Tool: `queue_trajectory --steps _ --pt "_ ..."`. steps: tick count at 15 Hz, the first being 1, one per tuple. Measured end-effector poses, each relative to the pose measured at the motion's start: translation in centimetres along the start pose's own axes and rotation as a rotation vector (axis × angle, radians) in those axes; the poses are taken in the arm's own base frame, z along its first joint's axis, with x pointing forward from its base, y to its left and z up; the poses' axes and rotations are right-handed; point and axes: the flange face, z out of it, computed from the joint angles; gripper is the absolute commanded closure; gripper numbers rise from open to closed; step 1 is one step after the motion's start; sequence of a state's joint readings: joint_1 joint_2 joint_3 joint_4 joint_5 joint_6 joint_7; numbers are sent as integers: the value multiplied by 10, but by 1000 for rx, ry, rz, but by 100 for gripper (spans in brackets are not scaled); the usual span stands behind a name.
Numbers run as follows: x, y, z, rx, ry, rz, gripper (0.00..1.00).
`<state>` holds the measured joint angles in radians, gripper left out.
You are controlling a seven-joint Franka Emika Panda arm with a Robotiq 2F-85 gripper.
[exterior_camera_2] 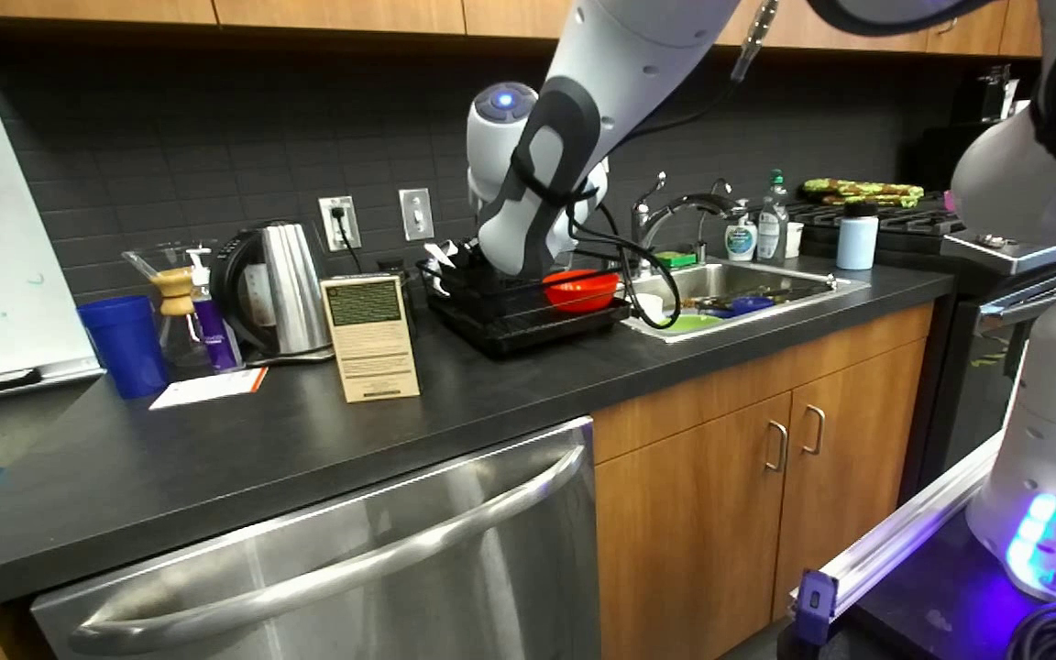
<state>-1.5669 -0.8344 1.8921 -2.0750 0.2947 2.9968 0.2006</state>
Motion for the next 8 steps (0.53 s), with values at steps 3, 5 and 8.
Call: queue_trajectory --steps 3,5,8 --pt "5 6 -11 -9 28 17 0" --pt "7 12 -15 -16 44 31 0" --pt "8 17 -19 -22 63 50 0"
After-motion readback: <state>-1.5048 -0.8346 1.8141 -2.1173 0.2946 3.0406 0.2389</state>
